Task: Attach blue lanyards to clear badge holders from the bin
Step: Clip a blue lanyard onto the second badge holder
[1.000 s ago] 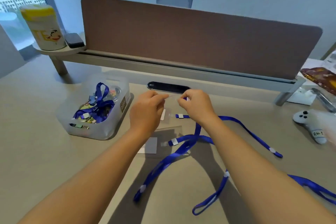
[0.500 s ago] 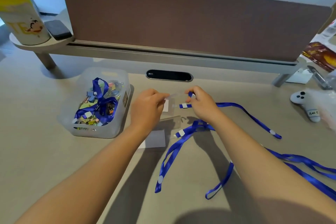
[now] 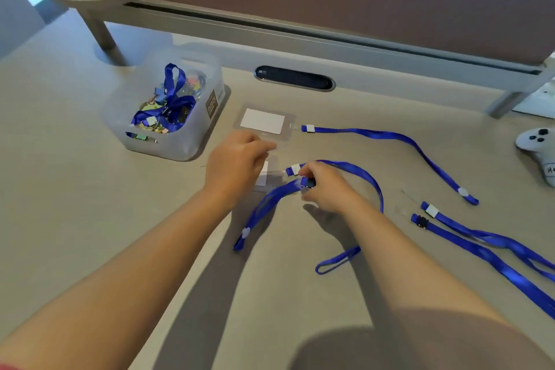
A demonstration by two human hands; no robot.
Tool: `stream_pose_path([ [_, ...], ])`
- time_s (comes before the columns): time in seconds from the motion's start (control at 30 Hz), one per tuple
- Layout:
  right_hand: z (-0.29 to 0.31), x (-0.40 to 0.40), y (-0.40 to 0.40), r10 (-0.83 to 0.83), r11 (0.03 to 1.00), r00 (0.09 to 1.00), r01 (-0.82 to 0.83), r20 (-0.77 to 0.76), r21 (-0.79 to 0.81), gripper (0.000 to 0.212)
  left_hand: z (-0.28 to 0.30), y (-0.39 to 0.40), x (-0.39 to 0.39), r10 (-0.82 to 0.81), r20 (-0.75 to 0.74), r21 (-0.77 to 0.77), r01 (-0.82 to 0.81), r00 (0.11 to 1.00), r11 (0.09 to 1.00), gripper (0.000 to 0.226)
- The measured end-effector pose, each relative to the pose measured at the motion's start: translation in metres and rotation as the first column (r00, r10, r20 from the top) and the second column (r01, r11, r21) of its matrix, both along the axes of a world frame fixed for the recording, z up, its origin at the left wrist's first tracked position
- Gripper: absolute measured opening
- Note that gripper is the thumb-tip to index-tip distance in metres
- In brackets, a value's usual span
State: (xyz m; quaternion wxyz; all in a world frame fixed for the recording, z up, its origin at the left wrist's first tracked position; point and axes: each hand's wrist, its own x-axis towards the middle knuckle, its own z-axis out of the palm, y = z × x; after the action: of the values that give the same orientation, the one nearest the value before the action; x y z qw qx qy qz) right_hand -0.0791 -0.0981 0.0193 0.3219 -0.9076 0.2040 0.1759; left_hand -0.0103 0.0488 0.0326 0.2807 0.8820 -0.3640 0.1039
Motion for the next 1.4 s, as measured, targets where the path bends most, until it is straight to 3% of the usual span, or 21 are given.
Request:
stream_pose_path([
  [0.13, -0.019, -0.009, 0.003, 0.102, 0.985, 0.994, -0.097, 0.031, -0.144, 0.059, -0.006, 0.007, -0.014, 0.058, 0.004, 0.011, -0.058, 0.998, 0.998, 0.019],
  [0.3, -0.030, -0.011, 0.000, 0.196, 0.937, 0.981, -0.191, -0.012, -0.291, 0.037, -0.007, 0.012, -0.022, 0.136, 0.012, 0.012, -0.136, 0.991, 0.991, 0.020],
  [0.5, -0.032, -0.009, 0.000, 0.256, 0.901, 0.966, -0.225, 0.036, -0.370, 0.033, -0.012, 0.015, -0.025, 0.180, 0.009, -0.022, -0.180, 0.984, 0.983, 0.021],
  [0.83, -0.027, -0.011, 0.000, 0.154, 0.965, 0.988, -0.156, -0.025, -0.213, 0.019, -0.009, 0.014, -0.030, 0.227, -0.051, -0.042, -0.229, 0.973, 0.973, 0.022],
  [0.93, -0.004, -0.009, -0.003, 0.015, 1.000, 0.997, -0.016, 0.074, 0.011, 0.015, 0.003, 0.015, -0.028, 0.259, -0.079, -0.075, -0.264, 0.963, 0.961, 0.023],
  [1.03, 0.032, -0.002, -0.002, -0.086, 0.974, 0.984, 0.050, 0.156, 0.219, 0.012, 0.020, 0.020, -0.024, 0.281, -0.097, -0.131, -0.292, 0.955, 0.948, 0.023],
  [1.13, 0.066, 0.009, 0.004, -0.119, 0.950, 0.961, 0.037, 0.251, 0.310, 0.021, 0.041, 0.028, -0.014, 0.276, -0.124, -0.186, -0.296, 0.953, 0.937, 0.022],
  [1.3, 0.108, 0.042, 0.029, -0.194, 0.899, 0.916, 0.023, 0.350, 0.438, 0.009, 0.080, 0.048, 0.012, 0.269, -0.138, -0.295, -0.299, 0.953, 0.908, 0.016],
  [1.4, 0.122, 0.073, 0.048, -0.237, 0.882, 0.884, 0.021, 0.403, 0.471, 0.022, 0.094, 0.071, 0.036, 0.276, -0.150, -0.311, -0.310, 0.949, 0.898, 0.016],
])
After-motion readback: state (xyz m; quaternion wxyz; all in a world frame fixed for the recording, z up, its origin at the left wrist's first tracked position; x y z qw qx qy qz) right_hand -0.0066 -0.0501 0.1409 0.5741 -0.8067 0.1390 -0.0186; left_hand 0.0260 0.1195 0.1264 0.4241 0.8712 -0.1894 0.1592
